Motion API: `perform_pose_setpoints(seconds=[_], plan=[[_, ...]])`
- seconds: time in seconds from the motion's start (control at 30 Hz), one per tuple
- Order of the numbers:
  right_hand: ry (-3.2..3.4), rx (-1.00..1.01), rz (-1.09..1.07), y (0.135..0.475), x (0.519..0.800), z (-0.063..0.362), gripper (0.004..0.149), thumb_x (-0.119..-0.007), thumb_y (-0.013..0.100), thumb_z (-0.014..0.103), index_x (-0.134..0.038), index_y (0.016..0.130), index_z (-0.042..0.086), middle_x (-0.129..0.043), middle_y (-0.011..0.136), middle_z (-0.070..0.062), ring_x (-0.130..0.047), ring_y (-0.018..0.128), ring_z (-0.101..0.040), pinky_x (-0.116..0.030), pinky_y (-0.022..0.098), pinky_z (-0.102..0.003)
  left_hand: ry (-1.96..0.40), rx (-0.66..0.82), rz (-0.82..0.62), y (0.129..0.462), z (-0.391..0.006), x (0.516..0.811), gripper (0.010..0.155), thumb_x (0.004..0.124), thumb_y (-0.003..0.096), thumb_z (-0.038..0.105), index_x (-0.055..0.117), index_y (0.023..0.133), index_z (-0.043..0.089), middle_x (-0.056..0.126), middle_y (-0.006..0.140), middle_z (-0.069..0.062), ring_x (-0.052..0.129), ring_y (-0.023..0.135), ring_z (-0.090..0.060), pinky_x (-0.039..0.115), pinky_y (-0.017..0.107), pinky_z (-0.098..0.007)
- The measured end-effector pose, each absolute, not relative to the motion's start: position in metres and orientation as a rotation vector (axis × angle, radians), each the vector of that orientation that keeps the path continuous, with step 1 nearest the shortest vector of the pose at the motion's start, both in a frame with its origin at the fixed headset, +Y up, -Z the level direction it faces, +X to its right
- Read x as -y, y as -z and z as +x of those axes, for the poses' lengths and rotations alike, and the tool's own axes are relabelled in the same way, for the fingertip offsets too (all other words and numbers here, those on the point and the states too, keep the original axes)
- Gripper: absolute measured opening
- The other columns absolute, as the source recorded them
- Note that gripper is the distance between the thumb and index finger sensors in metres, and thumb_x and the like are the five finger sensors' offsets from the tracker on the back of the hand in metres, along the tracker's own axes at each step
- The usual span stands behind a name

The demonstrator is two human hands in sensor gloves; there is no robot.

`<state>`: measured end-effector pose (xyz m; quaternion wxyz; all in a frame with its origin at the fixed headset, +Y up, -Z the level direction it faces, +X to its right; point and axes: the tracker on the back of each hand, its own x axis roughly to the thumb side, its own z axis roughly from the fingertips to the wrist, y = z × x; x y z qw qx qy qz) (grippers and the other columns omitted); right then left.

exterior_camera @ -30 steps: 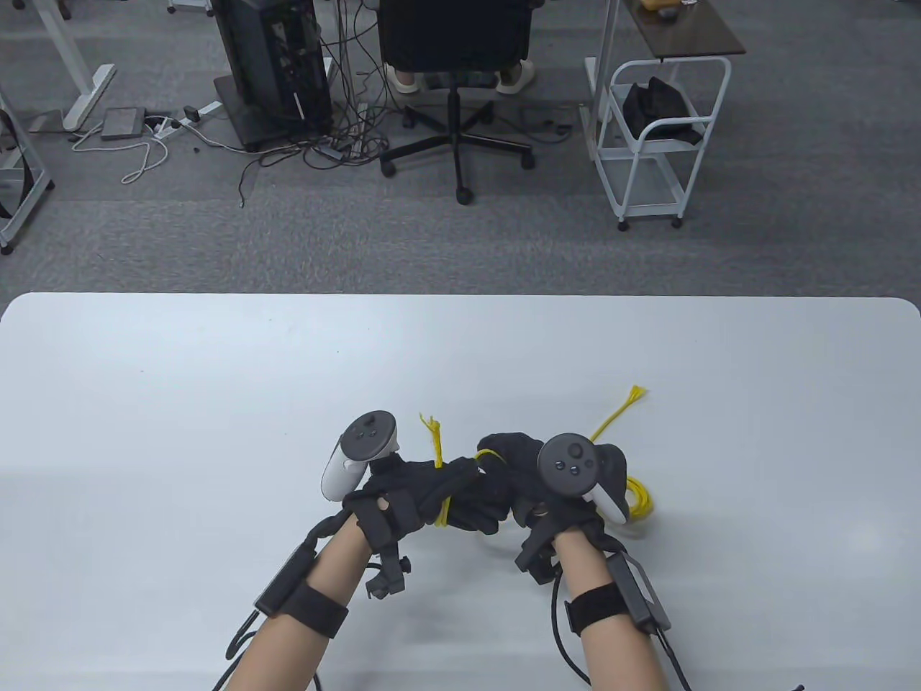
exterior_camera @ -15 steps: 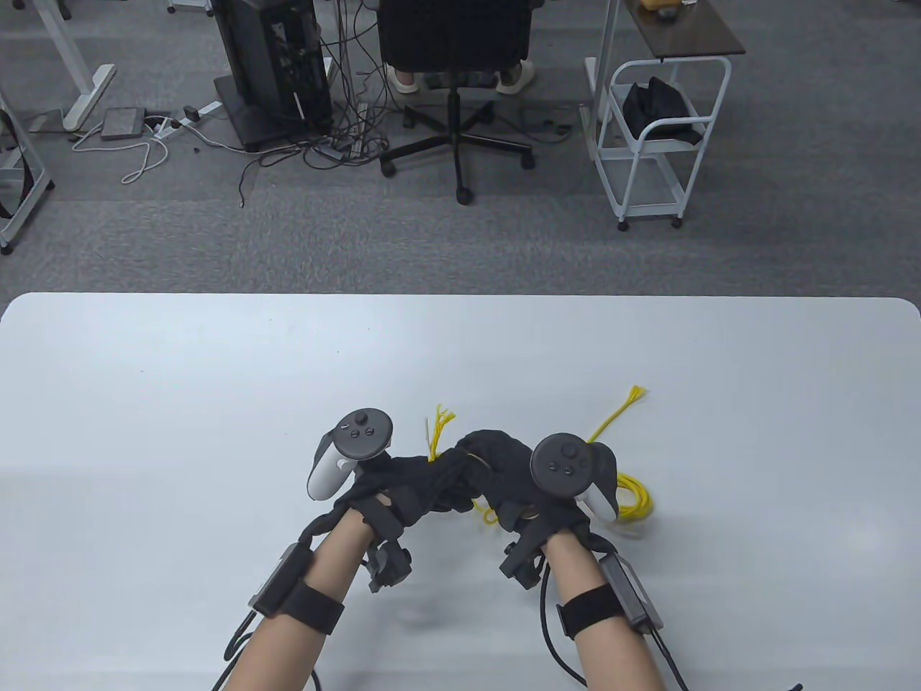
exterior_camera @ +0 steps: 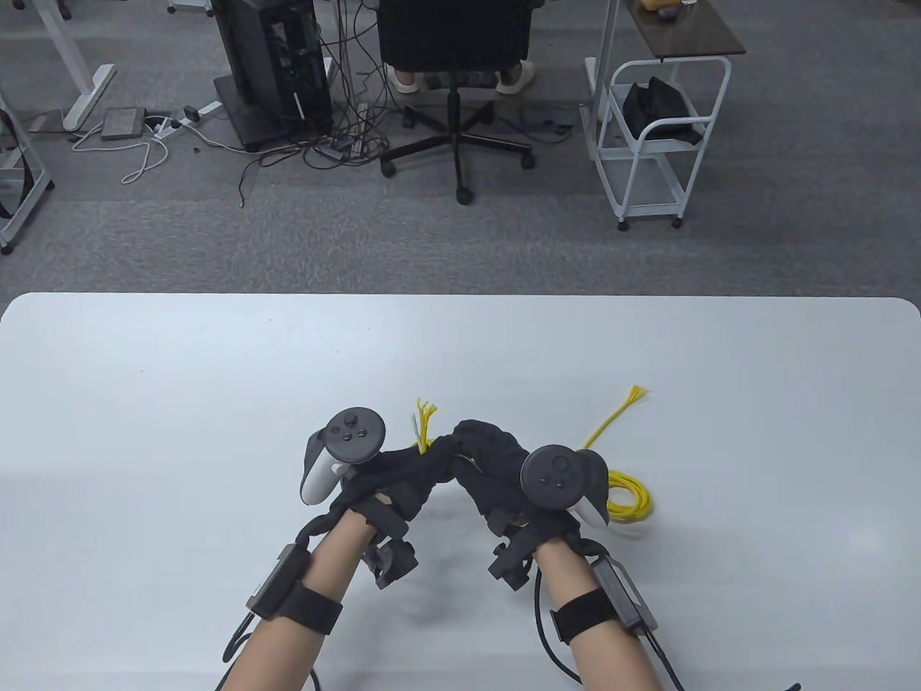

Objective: Coil the rope

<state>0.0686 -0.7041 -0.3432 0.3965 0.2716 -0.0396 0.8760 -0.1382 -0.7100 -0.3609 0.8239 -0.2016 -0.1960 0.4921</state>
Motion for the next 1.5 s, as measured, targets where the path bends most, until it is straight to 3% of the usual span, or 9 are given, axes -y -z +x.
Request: perform_pose_setpoints(seconds=[0.1,0.3,0.7,1.03,1.27,1.5], plan=[[-2.217,0.089,0.705,0.342,0.705,0.065,0.045,-0.068,0.060,0.038,-0.065,0.098,0.014,-0.056,0.110,-0.019,-0.066,0.092,-0.049,-0.053,0.065,-0.071,-1.087,0.399,-0.389,0.362,-0.142,0.710,0.075,0.042,0.0606,0.060,0.050,0.118,0.013,0.059,0.119,-0.027,0.076,0.097,-0.046,0.063,0.070,-0.052],[-2.233,0.044,0.753,0.339,0.707,0.055,0.044,-0.067,0.060,0.038,-0.065,0.098,0.016,-0.060,0.109,-0.018,-0.068,0.091,-0.048,-0.053,0.065,-0.071,-1.194,0.410,-0.359,0.363,-0.145,0.709,0.065,0.050,0.0608,0.059,0.037,0.118,0.030,0.051,0.122,-0.020,0.071,0.102,-0.042,0.061,0.073,-0.049],[-2.237,0.050,0.703,0.338,0.708,0.056,0.042,-0.068,0.060,0.040,-0.068,0.094,0.016,-0.070,0.102,-0.017,-0.076,0.085,-0.045,-0.056,0.064,-0.069,-1.199,0.429,-0.367,0.361,-0.138,0.709,0.062,0.055,0.0621,0.055,0.031,0.116,0.037,0.046,0.124,-0.019,0.069,0.102,-0.045,0.066,0.069,-0.050],[-2.290,-0.060,0.764,0.340,0.717,0.051,0.041,-0.067,0.060,0.039,-0.070,0.094,0.016,-0.072,0.101,-0.017,-0.077,0.084,-0.045,-0.057,0.064,-0.069,-1.322,0.463,-0.254,0.357,-0.139,0.701,0.058,0.053,0.0631,0.050,0.037,0.116,0.036,0.040,0.127,-0.011,0.047,0.113,-0.039,0.044,0.080,-0.050],[-2.363,-0.143,0.773,0.342,0.727,0.050,0.041,-0.067,0.060,0.038,-0.071,0.095,0.016,-0.072,0.101,-0.017,-0.077,0.085,-0.046,-0.056,0.064,-0.070,-1.499,0.560,-0.231,0.356,-0.140,0.698,0.055,0.052,0.0624,0.052,0.047,0.115,0.037,0.050,0.126,-0.005,0.056,0.113,-0.033,0.047,0.082,-0.043],[-2.428,-0.147,0.708,0.346,0.732,0.059,0.042,-0.067,0.060,0.038,-0.071,0.095,0.016,-0.072,0.102,-0.017,-0.076,0.085,-0.046,-0.055,0.064,-0.070,-1.719,0.676,-0.342,0.354,-0.130,0.701,0.059,0.052,0.0611,0.055,0.059,0.114,0.030,0.072,0.117,-0.009,0.085,0.098,-0.032,0.068,0.073,-0.040]])
